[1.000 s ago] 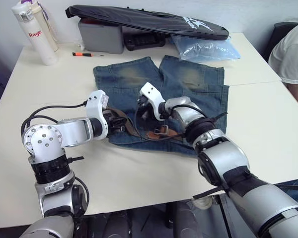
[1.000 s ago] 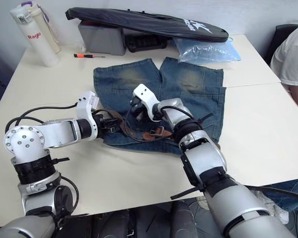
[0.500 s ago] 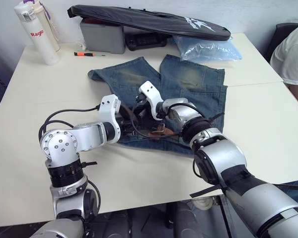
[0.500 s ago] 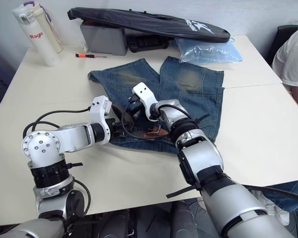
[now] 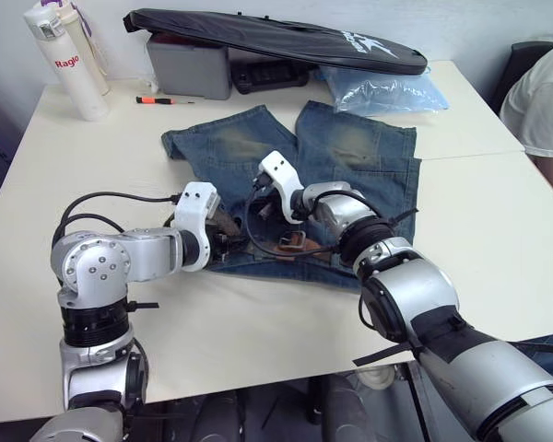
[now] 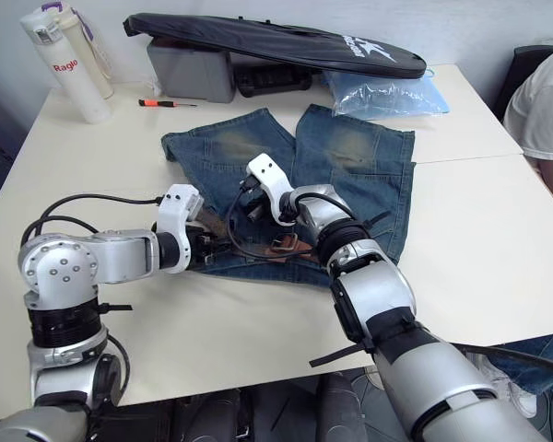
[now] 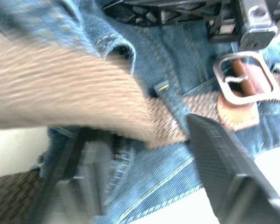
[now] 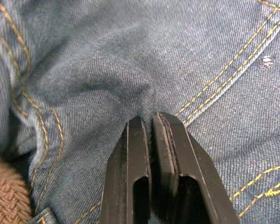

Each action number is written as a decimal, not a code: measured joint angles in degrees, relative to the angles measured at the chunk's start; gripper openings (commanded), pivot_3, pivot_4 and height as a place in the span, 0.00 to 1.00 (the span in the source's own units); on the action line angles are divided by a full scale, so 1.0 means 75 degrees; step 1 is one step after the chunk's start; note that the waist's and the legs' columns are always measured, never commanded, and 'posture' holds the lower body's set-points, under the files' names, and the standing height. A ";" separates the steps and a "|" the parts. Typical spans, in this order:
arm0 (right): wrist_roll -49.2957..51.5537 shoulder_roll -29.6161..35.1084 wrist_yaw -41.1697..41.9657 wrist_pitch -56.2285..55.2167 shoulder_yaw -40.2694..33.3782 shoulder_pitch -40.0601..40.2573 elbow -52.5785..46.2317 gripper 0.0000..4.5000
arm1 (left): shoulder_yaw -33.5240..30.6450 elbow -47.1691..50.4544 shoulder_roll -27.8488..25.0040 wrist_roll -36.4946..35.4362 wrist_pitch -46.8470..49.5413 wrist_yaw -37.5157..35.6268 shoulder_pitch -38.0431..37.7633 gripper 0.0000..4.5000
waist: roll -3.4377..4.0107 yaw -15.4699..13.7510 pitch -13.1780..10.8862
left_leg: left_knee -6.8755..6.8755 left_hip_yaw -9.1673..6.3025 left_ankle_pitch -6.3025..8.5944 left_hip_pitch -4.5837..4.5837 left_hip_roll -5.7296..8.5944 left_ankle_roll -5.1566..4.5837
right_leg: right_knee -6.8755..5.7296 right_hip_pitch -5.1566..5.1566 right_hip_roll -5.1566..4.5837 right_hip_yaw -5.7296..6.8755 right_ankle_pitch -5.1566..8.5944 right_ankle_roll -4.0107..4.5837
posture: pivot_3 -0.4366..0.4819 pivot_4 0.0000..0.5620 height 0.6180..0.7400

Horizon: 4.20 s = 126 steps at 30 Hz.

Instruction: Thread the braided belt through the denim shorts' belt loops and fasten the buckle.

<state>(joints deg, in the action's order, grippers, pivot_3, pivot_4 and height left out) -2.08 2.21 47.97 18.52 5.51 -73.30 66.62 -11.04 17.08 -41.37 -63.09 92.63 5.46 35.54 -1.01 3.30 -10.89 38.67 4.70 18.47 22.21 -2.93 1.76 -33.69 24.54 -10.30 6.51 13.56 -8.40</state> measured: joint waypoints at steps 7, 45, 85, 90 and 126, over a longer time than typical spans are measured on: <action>-0.0007 0.0251 0.0555 0.0167 0.0114 0.0000 -0.0607 0.00 | 0.0319 0.0306 -0.1835 -0.0473 0.0027 -0.1885 -0.0083 0.99 | -0.0004 -0.0010 -0.0004 | -0.0015 0.0014 0.0000 0.0002 0.0000 0.0000 | 0.0010 0.0010 0.0000 -0.0005 0.0000 0.0001 | 0.48 0.27 1.00; 0.2009 0.5250 0.2237 0.4063 0.0956 0.4569 -1.2485 1.00 | 0.3428 -0.3027 -0.0234 0.5032 -0.5135 -0.6159 0.2455 0.26 | -0.0006 -0.0457 -0.0007 | 0.0031 0.0067 0.0017 0.0011 0.0000 -0.0038 | 0.0010 0.0022 0.0000 -0.0014 -0.0004 -0.0005 | 0.48 0.27 1.00; -0.0687 0.5571 0.0508 0.0256 0.2874 0.5465 -1.1734 0.49 | 0.4895 -1.0717 0.2614 1.0102 -1.1608 -0.8937 0.5141 0.00 | -0.0028 -0.0589 0.0003 | 0.0069 0.0068 0.0030 0.0011 0.0001 -0.0063 | 0.0013 0.0000 -0.0007 -0.0008 -0.0016 -0.0020 | 0.48 0.27 1.00; -0.0933 0.5456 0.0560 -0.0168 0.2874 0.5495 -1.1445 0.04 | 0.4788 -1.0700 0.2627 1.0201 -1.1603 -0.8952 0.5125 0.00 | -0.0028 -0.0580 0.0003 | 0.0069 0.0068 0.0030 0.0010 0.0001 -0.0063 | 0.0012 0.0000 -0.0007 -0.0008 -0.0016 -0.0020 | 0.48 0.27 1.00; -0.1375 0.4959 0.0844 -0.0352 0.2547 0.5712 -1.1010 0.28 | 0.4513 -1.0735 0.2726 1.0525 -1.1610 -0.8923 0.5125 0.00 | -0.0027 -0.0585 0.0003 | 0.0075 0.0068 0.0029 0.0005 0.0001 -0.0063 | 0.0004 -0.0004 -0.0007 -0.0008 -0.0016 -0.0020 | 0.48 0.27 1.00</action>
<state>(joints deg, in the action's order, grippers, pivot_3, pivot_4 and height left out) -12.39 39.40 54.30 15.88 24.61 -30.46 -15.95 22.80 -63.43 -20.93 15.85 5.55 -61.47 73.98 -1.21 -1.08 -10.87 39.23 5.21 18.69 22.25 -2.93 1.28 -33.66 24.51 -10.36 6.45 13.44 -8.55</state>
